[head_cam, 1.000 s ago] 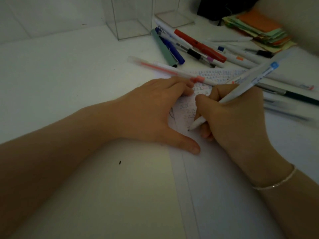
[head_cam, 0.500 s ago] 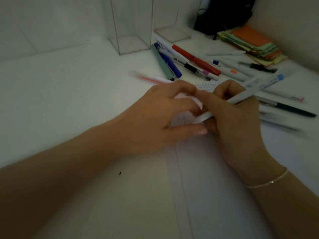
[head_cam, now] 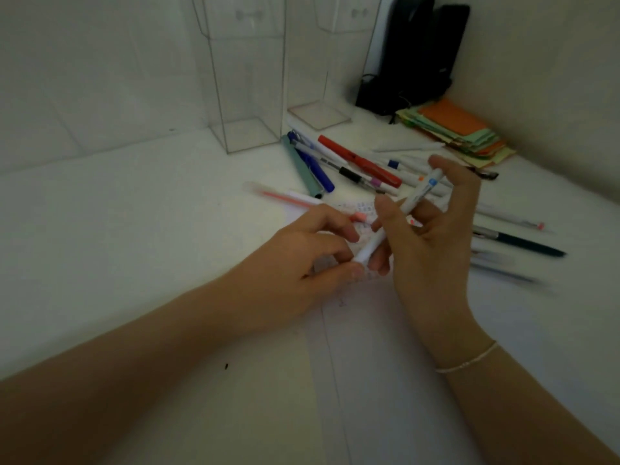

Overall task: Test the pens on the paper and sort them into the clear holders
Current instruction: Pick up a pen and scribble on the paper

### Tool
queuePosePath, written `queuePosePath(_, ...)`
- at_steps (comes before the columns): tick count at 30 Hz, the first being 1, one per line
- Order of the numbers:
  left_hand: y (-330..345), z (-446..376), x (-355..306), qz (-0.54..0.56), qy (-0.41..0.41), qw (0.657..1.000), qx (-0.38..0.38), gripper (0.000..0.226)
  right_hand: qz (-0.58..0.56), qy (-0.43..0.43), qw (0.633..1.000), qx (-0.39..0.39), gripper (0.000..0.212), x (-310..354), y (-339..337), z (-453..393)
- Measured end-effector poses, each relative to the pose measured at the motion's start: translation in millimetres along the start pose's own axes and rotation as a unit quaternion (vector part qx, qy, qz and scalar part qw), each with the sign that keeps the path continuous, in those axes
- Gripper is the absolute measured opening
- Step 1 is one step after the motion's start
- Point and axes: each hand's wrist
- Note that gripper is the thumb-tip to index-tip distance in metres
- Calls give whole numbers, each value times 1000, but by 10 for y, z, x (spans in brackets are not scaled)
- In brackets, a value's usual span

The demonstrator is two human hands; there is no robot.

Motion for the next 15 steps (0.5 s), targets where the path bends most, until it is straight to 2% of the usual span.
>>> queuePosePath(4,11,-4,12,-17,0,1000,-24,32,-27,4,1000,-13,50,1,-3,-27)
queuePosePath(8,-15,-18,27,-61,-37,995,-73,25,-47,-11,998,-39,46,36,17,-100)
queuePosePath(13,-231,-82,236,-106,-57,973,-198,36,-31,-57,997,-43,49,455,189,-564)
queuePosePath(15,-357,-95,331,-150,-73,956,-241,37,-19,-89,995,-29,43,711,353,-893)
Point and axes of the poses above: each hand's wrist, its own z-axis away from the middle knuckle, its own y-axis out of the palm, x = y × z, and after that the axes turned 2 degrees about -z, right-handed
